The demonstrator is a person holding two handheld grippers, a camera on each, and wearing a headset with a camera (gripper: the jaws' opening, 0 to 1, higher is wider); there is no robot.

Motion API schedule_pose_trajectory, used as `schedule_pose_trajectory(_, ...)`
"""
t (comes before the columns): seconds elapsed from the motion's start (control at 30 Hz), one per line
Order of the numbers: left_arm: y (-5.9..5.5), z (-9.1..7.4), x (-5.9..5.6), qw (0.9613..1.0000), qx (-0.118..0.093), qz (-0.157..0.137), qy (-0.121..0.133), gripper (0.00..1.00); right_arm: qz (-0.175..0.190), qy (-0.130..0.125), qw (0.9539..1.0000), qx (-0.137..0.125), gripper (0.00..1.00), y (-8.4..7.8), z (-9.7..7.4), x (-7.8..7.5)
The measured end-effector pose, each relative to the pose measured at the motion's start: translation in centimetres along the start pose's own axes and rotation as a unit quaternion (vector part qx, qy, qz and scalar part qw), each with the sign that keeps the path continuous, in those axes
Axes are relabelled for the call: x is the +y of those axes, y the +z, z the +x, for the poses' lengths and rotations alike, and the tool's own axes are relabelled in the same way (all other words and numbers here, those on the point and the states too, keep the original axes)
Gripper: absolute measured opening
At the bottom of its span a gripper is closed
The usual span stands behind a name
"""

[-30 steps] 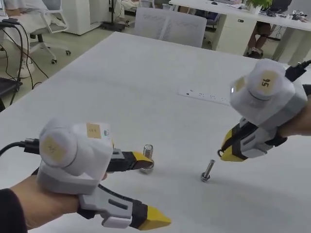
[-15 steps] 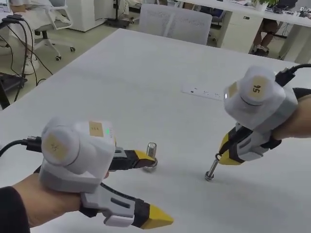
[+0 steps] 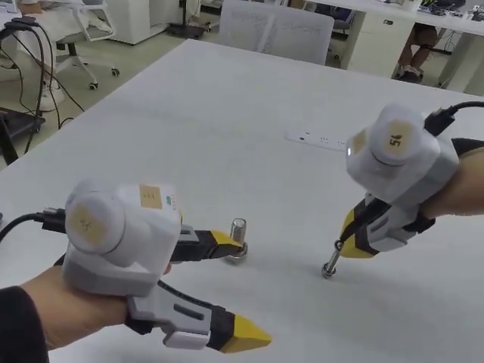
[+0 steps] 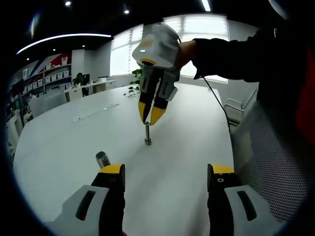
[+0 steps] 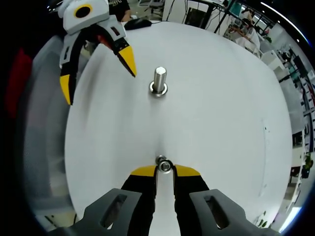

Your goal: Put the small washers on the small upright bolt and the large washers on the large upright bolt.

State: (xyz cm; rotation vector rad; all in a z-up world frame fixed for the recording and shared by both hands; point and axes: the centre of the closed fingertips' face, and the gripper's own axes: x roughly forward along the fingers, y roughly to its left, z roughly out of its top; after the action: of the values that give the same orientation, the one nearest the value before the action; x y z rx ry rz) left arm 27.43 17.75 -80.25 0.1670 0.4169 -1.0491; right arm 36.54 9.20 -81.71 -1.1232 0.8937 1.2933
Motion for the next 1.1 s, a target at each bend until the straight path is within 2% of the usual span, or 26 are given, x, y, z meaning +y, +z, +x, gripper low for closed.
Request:
schedule_pose_trajectory(0.67, -0.3, 0.1, 0.1, 1.0, 0.004, -0.003, 0.0, 0.67, 0.007, 0.013, 0.9999, 0.003, 0.14, -0.8, 2.7, 0.2)
schedule_pose_trajectory(1.1, -0.5, 0.2, 0.0, 1.0, 0.007, -0.006, 0.0, 0.67, 0.015, 0.021, 0.9997, 0.004, 0.14, -1.1, 3.7, 0.5)
